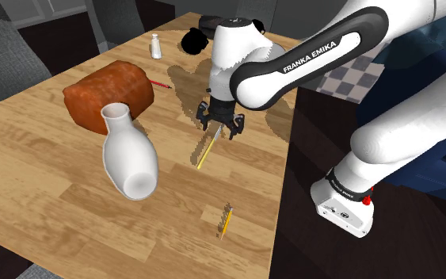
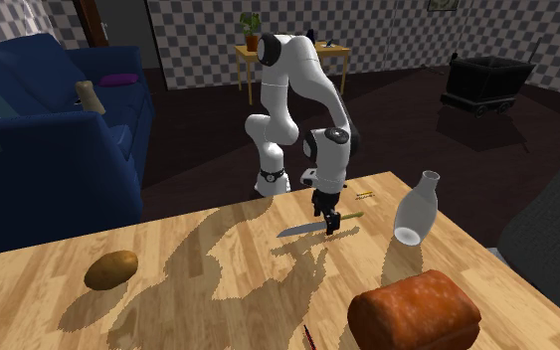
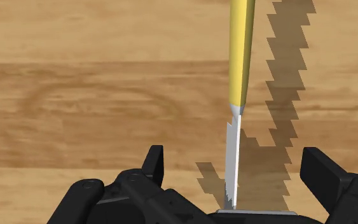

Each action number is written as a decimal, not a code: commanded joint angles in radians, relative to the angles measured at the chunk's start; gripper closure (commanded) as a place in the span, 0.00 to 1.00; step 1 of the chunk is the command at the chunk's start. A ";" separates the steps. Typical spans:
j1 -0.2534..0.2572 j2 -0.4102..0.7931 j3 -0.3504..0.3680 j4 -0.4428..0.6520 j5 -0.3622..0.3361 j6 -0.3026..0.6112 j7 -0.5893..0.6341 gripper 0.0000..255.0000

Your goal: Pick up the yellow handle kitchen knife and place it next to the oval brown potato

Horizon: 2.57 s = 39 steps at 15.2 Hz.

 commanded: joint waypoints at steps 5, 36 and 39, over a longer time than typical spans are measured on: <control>0.000 0.000 0.000 0.000 0.000 0.000 0.000 1.00; 0.073 -0.224 -0.152 0.182 0.114 -0.371 -0.109 1.00; 0.075 -0.237 -0.167 0.212 0.114 -0.414 -0.112 1.00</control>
